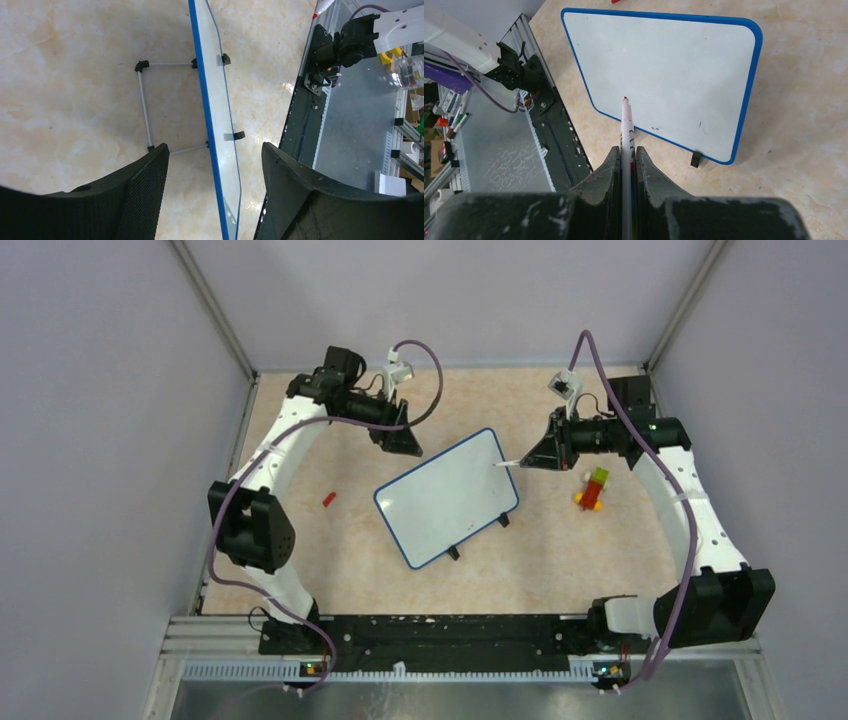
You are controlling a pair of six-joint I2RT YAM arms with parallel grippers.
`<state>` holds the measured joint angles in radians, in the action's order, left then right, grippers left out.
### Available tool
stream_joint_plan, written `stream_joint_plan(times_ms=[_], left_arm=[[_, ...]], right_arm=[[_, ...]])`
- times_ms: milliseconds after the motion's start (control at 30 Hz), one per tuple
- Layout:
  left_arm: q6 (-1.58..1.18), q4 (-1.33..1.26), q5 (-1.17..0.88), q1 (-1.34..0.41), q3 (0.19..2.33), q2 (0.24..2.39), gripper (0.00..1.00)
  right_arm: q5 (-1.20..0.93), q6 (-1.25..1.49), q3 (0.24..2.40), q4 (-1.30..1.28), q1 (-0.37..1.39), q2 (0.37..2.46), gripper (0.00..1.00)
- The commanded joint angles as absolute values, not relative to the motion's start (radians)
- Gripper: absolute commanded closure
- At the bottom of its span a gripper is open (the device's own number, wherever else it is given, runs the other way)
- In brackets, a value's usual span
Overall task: Write a sentence on the whiteboard
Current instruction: Adjust the whiteboard at the center of the board.
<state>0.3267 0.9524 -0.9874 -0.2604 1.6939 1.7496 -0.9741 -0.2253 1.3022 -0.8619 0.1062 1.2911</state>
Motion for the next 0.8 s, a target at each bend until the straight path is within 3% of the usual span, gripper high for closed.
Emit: stream_joint_plan(times_ms=[0, 333, 767], left_arm=[[0.308, 0.92, -1.006, -0.291, 1.682, 1.755, 0.31], [0.281, 0.856, -0.923, -0.37, 1.618, 1.799, 0.4], [0.201, 0.799, -0.965, -0.4, 1.618, 1.818, 0.95]], right_arm=[[-0.993, -0.247, 1.325, -0.873, 0.104, 1.252, 1.0], [-0.991, -0.255, 1.329, -0.883, 0.103, 1.249, 1.0], [-0.981, -0.266, 1.332, -0.892, 0.103, 1.252, 1.0]])
